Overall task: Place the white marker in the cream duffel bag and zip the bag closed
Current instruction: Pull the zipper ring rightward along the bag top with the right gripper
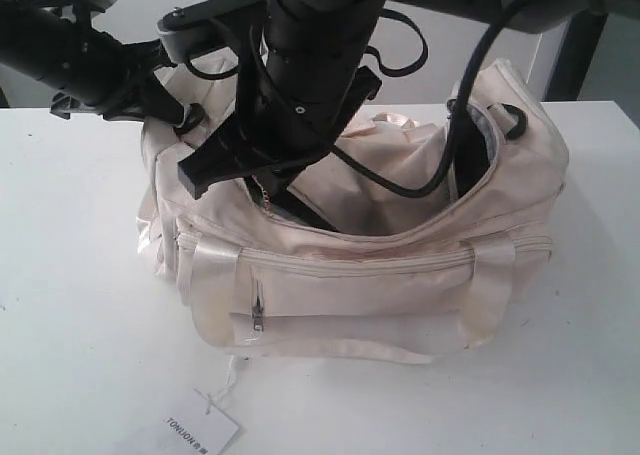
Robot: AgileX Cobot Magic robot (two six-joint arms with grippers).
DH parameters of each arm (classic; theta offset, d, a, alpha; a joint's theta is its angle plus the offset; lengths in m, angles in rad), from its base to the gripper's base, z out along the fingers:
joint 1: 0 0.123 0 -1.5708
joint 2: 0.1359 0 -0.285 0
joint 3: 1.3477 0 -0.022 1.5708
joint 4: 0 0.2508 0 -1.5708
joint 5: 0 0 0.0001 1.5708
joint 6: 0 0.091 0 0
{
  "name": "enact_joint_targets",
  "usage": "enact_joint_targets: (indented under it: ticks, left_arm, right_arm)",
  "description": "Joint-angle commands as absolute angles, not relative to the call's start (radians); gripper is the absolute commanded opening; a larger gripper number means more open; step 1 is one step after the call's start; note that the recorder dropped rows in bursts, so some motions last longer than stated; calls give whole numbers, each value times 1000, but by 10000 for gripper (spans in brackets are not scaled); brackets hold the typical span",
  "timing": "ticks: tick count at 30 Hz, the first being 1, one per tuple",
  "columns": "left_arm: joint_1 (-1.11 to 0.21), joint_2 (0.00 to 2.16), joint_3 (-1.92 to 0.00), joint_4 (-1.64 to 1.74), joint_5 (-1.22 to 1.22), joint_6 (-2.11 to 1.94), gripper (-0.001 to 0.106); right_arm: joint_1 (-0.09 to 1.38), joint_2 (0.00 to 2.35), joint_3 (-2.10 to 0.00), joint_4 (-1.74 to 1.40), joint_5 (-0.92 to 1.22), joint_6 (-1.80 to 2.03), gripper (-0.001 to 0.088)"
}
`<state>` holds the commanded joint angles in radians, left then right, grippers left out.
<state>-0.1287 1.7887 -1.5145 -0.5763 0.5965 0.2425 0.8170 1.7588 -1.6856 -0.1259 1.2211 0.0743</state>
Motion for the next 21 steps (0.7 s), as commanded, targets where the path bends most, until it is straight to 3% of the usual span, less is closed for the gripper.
enact_joint_targets:
  ticks: [7, 15, 21]
  left_arm:
    - [-129, 1789, -1514, -457, 550, 243, 0]
    - [-129, 1789, -1514, -400, 549, 243, 0]
    - [-129, 1789, -1514, -400, 552, 243, 0]
  right_arm:
    - [817, 1807, -1630, -117, 1221, 91, 0]
    - [805, 1752, -1630, -318, 1221, 109, 0]
    - [750, 1725, -1630, -260, 1221, 136, 0]
